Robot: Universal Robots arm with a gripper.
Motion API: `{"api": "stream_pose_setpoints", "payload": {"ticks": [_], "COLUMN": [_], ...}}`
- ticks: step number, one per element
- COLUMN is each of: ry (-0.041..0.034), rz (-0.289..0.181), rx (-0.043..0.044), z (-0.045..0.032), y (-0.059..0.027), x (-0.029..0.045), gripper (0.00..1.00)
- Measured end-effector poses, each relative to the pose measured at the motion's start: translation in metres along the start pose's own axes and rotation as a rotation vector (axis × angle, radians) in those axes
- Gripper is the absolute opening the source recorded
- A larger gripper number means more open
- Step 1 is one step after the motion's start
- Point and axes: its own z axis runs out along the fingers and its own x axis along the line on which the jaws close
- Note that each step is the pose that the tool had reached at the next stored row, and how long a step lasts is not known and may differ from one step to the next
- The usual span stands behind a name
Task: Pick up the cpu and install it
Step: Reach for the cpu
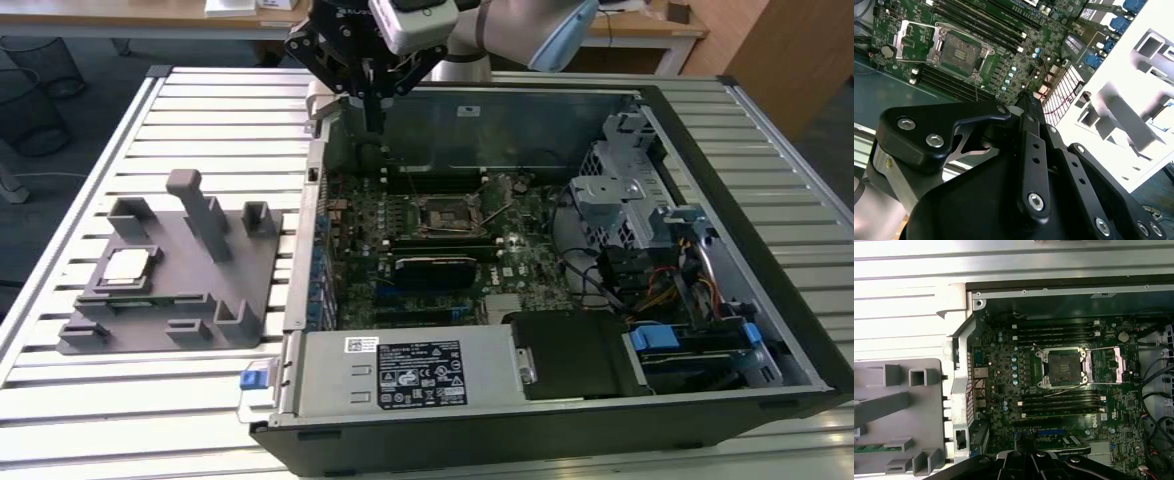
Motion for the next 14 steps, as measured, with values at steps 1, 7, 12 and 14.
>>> {"api": "stream_pose_setpoints", "payload": {"ticks": [1, 7, 12, 14], "ry": [0.0, 0.0, 0.0, 0.0], "rz": [0.0, 0.0, 0.0, 0.0], "rx": [0.0, 0.0, 0.0, 0.0], "z": [0.0, 0.0001, 0.0002, 0.0003], "y": [0.0, -0.0002, -0.0004, -0.0005], "x": [0.0005, 0.0032, 0.0057, 0.0067], "gripper": [0.11, 0.11, 0.11, 0.11]}}
